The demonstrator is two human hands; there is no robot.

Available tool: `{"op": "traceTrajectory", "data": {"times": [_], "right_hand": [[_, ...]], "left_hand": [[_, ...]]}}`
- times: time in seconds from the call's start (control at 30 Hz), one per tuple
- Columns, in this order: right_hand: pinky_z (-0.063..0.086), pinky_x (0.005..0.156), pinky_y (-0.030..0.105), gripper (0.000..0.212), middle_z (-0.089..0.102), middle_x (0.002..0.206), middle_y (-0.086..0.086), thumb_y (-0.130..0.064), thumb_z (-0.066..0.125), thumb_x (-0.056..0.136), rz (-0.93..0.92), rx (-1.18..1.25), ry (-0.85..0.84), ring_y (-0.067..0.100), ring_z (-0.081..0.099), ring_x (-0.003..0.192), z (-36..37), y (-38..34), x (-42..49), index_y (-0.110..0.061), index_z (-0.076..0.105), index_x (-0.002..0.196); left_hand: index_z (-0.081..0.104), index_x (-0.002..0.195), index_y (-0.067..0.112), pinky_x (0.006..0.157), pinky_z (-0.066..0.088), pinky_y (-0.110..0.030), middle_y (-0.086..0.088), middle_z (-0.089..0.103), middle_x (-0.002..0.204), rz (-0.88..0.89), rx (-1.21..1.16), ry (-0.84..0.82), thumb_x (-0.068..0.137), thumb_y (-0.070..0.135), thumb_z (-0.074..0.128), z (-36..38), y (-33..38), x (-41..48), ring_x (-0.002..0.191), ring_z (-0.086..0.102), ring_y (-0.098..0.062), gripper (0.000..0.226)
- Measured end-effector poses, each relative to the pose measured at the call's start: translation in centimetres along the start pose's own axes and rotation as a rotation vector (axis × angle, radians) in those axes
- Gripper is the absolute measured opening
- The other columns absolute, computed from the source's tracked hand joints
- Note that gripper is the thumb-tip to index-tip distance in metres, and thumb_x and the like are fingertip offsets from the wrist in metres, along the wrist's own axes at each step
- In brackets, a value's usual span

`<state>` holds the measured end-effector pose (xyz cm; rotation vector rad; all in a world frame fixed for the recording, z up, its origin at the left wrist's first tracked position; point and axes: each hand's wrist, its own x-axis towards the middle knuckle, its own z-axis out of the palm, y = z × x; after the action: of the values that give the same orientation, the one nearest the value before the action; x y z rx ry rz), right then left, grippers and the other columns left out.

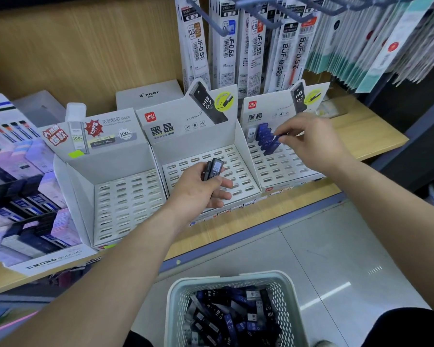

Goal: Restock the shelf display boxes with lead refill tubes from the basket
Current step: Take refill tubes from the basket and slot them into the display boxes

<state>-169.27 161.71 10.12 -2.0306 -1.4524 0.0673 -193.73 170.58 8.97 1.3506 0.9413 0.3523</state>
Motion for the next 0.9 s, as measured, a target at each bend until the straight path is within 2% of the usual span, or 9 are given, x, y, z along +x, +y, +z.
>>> {"op": "traceTrajectory", "data": {"times": [0.23,0.37,0.5,0.57,0.63,0.7,0.8,0.87,0.9], "right_hand": [[0.042,0.081,0.018,0.020,0.068,0.104,0.006,-0.006,0.065,0.093,0.000,-0.057,-0.027,0.021,0.065,0.085,1.9,0.1,-0.1,-0.014,0.077,0.107],[0.052,0.080,0.028,0.019,0.060,0.106,0.002,-0.013,0.068,0.092,0.022,-0.054,0.012,0.017,0.061,0.079,1.9,-0.7,-0.2,-0.018,0.076,0.109],[0.046,0.074,0.011,0.012,0.065,0.091,-0.007,-0.018,0.068,0.092,0.021,0.105,-0.006,0.003,0.061,0.075,1.8,-3.7,-0.1,-0.021,0.076,0.100],[0.045,0.071,0.007,0.011,0.066,0.083,-0.017,-0.018,0.067,0.094,0.020,0.227,-0.093,-0.006,0.061,0.072,2.5,-5.4,-0.4,-0.020,0.076,0.100],[0.043,0.069,0.008,0.012,0.065,0.078,-0.019,-0.021,0.064,0.096,0.004,0.277,-0.184,-0.008,0.060,0.071,3.3,-6.4,-0.7,-0.019,0.074,0.103],[0.044,0.067,0.014,0.011,0.067,0.077,-0.013,-0.026,0.064,0.096,-0.006,0.278,-0.242,-0.002,0.061,0.072,4.0,-6.9,-0.8,-0.022,0.073,0.099],[0.053,0.064,0.035,0.013,0.070,0.073,0.005,-0.033,0.067,0.094,0.035,0.317,-0.301,0.020,0.067,0.071,4.3,-7.1,-0.9,-0.021,0.071,0.090],[0.057,0.060,0.036,0.014,0.069,0.067,0.007,-0.032,0.069,0.092,0.072,0.378,-0.328,0.024,0.069,0.066,4.1,-7.1,-1.0,-0.018,0.070,0.090],[0.056,0.056,0.031,0.015,0.069,0.064,0.005,-0.031,0.070,0.092,0.084,0.409,-0.338,0.022,0.069,0.062,4.0,-7.1,-1.0,-0.016,0.070,0.090]], "left_hand": [[0.054,0.126,0.009,0.057,0.056,-0.026,-0.004,0.077,0.094,0.002,0.009,-0.014,0.102,0.007,0.052,0.0,0.3,-0.2,0.068,0.070,-0.016,0.024],[0.056,0.123,0.011,0.058,0.055,-0.027,-0.001,0.078,0.093,0.013,0.025,-0.027,0.103,0.010,0.052,-0.3,0.2,-0.3,0.072,0.071,-0.017,0.021],[0.057,0.121,0.014,0.061,0.057,-0.027,0.000,0.077,0.096,0.021,0.040,-0.046,0.103,0.012,0.053,-0.2,0.2,-0.2,0.073,0.072,-0.017,0.019],[0.057,0.120,0.014,0.061,0.057,-0.028,-0.002,0.077,0.099,0.027,0.048,-0.069,0.103,0.011,0.052,0.0,0.2,-0.2,0.074,0.072,-0.017,0.018],[0.057,0.119,0.014,0.062,0.056,-0.028,-0.002,0.077,0.098,0.041,0.066,-0.098,0.103,0.010,0.051,0.2,0.1,-0.2,0.076,0.073,-0.017,0.018],[0.057,0.121,0.014,0.063,0.056,-0.029,-0.002,0.077,0.097,0.054,0.081,-0.120,0.103,0.009,0.051,0.3,0.1,-0.2,0.077,0.074,-0.017,0.019],[0.057,0.124,0.013,0.062,0.056,-0.028,-0.005,0.077,0.099,0.060,0.082,-0.144,0.103,0.007,0.051,0.2,0.1,-0.3,0.077,0.074,-0.018,0.023],[0.057,0.124,0.011,0.061,0.057,-0.027,-0.007,0.076,0.101,0.062,0.073,-0.159,0.103,0.006,0.051,0.2,0.1,-0.4,0.077,0.074,-0.018,0.023],[0.058,0.124,0.011,0.061,0.057,-0.027,-0.007,0.076,0.101,0.064,0.072,-0.166,0.103,0.006,0.051,0.2,0.2,-0.4,0.076,0.074,-0.017,0.023]]}}
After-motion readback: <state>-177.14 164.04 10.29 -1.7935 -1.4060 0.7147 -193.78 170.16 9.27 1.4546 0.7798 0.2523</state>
